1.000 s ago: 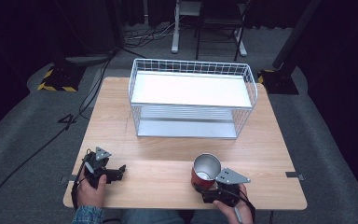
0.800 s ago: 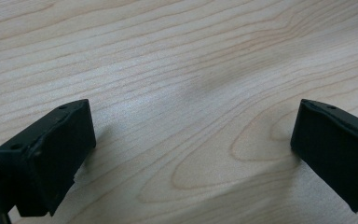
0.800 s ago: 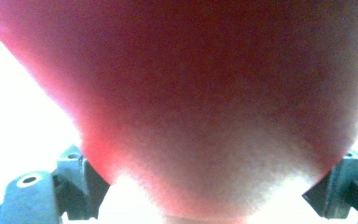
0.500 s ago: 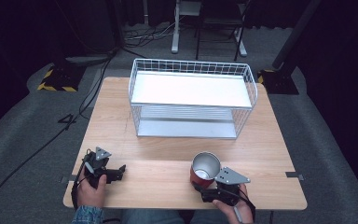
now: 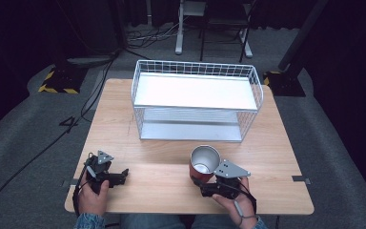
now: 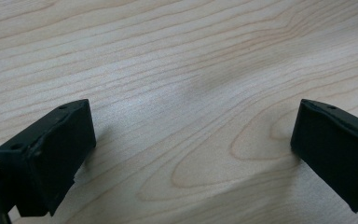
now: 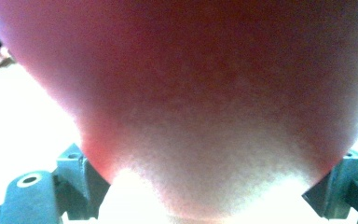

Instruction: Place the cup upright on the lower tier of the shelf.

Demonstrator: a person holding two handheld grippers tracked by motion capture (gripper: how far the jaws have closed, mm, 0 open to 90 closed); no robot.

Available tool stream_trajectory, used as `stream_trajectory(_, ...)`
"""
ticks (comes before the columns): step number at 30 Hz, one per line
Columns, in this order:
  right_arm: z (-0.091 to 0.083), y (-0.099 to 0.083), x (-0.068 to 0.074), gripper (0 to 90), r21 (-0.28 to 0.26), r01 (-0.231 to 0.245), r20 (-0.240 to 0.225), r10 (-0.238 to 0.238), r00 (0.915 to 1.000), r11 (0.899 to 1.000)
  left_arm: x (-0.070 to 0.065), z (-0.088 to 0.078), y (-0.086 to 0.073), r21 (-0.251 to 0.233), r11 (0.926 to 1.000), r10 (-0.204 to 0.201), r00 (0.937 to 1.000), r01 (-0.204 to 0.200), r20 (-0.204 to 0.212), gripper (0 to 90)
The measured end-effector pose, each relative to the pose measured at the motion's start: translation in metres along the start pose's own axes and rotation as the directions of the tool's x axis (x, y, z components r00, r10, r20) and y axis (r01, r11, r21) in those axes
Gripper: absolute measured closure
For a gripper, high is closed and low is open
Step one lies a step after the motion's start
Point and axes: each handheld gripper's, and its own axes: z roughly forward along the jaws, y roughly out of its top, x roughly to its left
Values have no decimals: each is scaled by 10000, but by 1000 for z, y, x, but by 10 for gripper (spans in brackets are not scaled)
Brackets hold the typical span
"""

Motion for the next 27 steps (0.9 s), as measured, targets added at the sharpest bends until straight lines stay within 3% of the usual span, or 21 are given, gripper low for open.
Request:
stream_trajectory(16, 32, 32, -19, 169, -68, -72, 204, 73, 9998, 10000, 0, 0, 0, 1, 10000, 8, 10000, -8, -16, 1)
stream_trajectory(27, 55, 43, -39, 169, -67, -516, 541, 519, 9972, 9986, 0, 1, 1, -2, 10000, -13, 10000, 13, 9, 1)
